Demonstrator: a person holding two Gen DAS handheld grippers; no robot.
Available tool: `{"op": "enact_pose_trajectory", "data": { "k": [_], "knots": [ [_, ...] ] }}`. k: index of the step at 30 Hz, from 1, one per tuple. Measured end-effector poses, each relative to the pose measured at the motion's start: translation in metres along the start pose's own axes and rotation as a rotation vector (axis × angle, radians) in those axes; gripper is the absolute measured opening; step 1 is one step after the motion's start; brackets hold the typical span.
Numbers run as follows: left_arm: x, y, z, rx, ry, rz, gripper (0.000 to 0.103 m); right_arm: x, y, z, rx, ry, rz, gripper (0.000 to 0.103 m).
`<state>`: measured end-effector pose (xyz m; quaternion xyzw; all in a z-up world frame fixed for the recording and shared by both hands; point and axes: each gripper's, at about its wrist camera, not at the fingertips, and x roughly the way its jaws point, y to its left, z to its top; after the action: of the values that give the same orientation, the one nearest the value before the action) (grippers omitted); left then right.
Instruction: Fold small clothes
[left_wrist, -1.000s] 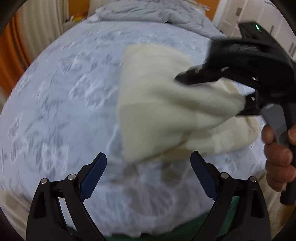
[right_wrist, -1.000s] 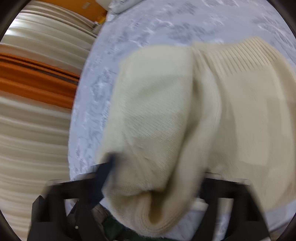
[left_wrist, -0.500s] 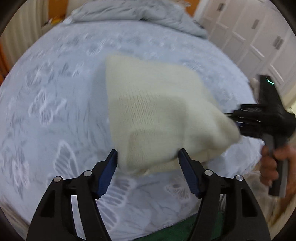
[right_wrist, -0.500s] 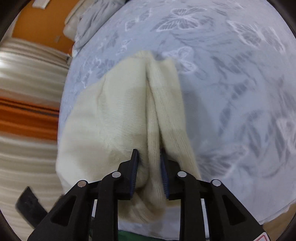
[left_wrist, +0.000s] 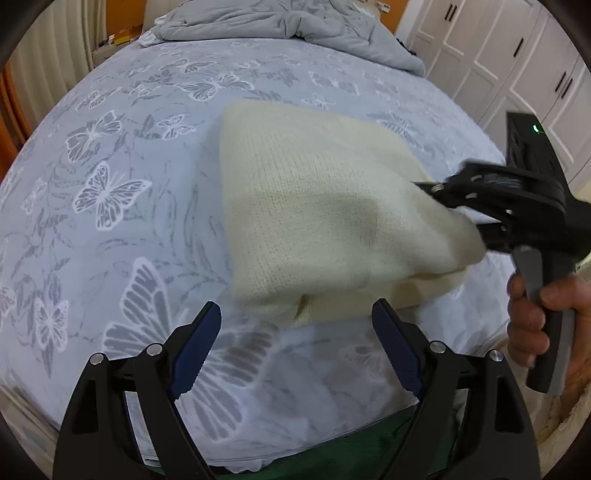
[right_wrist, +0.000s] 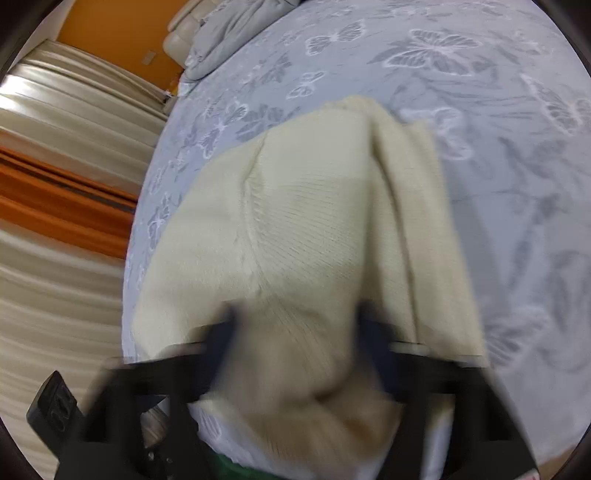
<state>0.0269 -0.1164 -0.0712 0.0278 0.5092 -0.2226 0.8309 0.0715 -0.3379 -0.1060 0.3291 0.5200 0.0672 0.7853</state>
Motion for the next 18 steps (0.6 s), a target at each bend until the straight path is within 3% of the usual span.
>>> {"op": "enact_pose_trajectory", "data": {
  "k": [4,6,8,10,12,14,18],
  "knots": [
    [-0.001,0.0,0.0,0.018,-0.005,0.014,0.082,-0.07,0.013,0.014,-0.045,-0.207,0.071,0.008],
    [0.001,0.002,0.001,0.013,-0.007,0.021,0.082,-0.103,0.009,0.019,-0.071,-0.274,0.035,0.008],
    [0.008,0.006,0.001,-0.007,0.014,0.03,0.082,-0.1,-0.009,0.02,-0.072,-0.256,-0.061,0.008],
    [0.014,0.01,0.0,-0.038,0.025,0.036,0.082,-0.074,-0.038,0.015,-0.037,-0.159,-0.114,0.009],
    [0.016,0.014,0.0,-0.057,0.027,0.038,0.082,-0.065,-0.047,0.008,-0.009,-0.119,-0.096,0.016],
    [0.019,0.015,0.0,-0.051,0.03,0.044,0.082,-0.072,-0.046,0.0,0.03,-0.145,-0.056,0.018],
    [0.022,0.018,0.003,-0.049,0.032,0.051,0.08,-0.092,-0.033,-0.022,0.036,-0.174,-0.012,0.069]
  ]
}}
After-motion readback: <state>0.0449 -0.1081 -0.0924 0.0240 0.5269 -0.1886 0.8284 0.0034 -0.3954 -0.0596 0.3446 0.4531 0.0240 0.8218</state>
